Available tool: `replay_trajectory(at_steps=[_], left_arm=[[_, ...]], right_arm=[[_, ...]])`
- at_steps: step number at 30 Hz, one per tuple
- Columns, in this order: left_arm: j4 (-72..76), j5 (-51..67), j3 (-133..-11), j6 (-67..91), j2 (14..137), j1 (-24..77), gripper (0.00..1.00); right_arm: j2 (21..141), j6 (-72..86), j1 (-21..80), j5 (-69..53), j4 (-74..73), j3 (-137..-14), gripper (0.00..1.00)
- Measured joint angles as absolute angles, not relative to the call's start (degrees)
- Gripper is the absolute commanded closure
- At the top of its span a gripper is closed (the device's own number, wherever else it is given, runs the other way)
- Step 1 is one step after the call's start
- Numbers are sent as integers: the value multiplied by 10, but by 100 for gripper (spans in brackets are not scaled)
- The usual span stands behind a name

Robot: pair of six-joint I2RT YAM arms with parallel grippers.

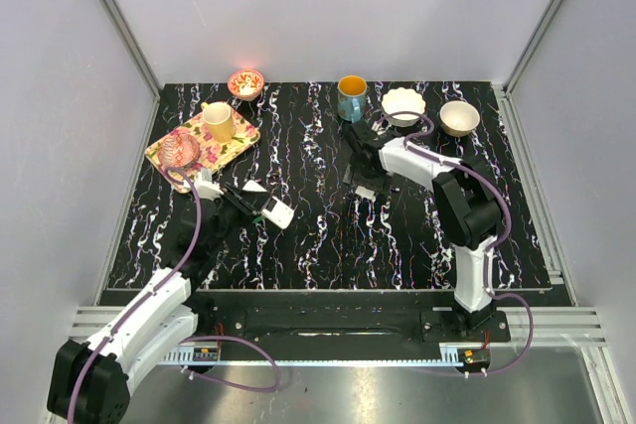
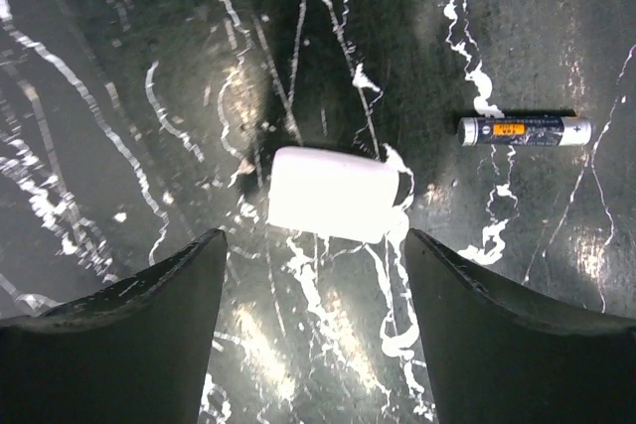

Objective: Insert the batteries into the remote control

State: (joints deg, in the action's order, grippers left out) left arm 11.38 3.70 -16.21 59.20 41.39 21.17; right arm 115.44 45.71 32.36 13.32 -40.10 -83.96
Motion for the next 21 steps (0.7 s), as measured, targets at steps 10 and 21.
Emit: replay_trajectory(at_steps=[10, 21], left_arm=[[152, 57, -170, 579, 420, 212, 100], [276, 111, -171, 575, 518, 211, 100]], right_arm=[[979, 429, 324, 131, -371, -771, 18], [731, 388, 325, 170, -234, -500, 18]])
